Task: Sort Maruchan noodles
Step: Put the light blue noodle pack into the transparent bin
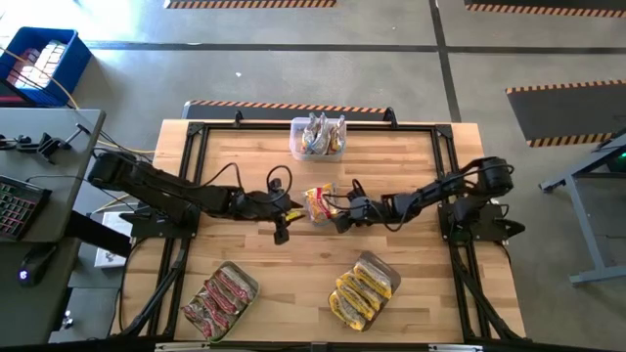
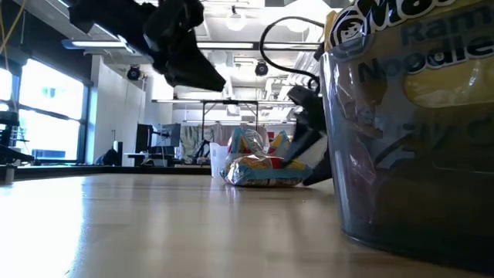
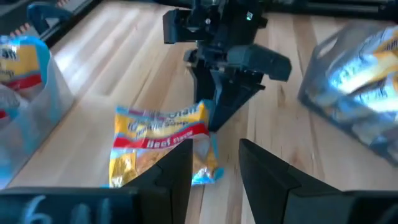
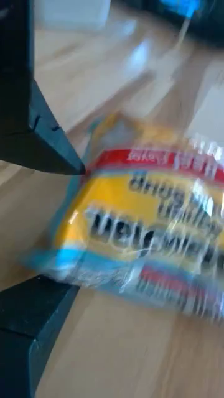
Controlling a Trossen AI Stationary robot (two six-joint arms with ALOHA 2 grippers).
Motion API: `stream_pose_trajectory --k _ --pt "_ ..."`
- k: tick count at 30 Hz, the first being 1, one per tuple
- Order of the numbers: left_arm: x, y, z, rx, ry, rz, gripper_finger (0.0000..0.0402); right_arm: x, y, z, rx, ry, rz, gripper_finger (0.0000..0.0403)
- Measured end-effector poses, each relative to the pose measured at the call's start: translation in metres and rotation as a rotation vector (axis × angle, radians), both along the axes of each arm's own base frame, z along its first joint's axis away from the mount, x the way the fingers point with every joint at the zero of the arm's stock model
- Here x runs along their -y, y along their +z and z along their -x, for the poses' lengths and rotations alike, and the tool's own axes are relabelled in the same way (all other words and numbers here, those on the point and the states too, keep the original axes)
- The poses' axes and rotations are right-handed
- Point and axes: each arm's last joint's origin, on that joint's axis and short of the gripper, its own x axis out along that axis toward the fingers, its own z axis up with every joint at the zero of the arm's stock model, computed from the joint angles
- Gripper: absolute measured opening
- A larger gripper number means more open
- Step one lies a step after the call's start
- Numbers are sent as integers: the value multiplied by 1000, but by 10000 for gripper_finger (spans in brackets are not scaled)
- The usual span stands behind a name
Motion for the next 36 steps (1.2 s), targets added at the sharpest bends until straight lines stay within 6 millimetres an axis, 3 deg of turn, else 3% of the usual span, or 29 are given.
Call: stream_pose_trajectory --k 5,8,11,18,24,29,36 --pt "0 3 3 -1 3 5 119 0 -11 -14 91 18 44 249" --pt "-1 4 3 4 9 16 119 0 -17 -19 120 26 128 226" --pt "-1 2 4 -10 16 28 119 2 -21 -20 113 7 213 176" --pt "-8 -1 5 -42 7 100 119 4 -18 -21 98 55 404 16" --pt "-17 0 6 -144 -26 90 120 3 -8 -28 148 192 578 24" --pt "-21 17 5 -257 -32 43 120 -5 4 -42 128 351 784 4" --pt "-20 41 0 -257 -36 56 120 -25 29 -70 -18 602 1084 1"
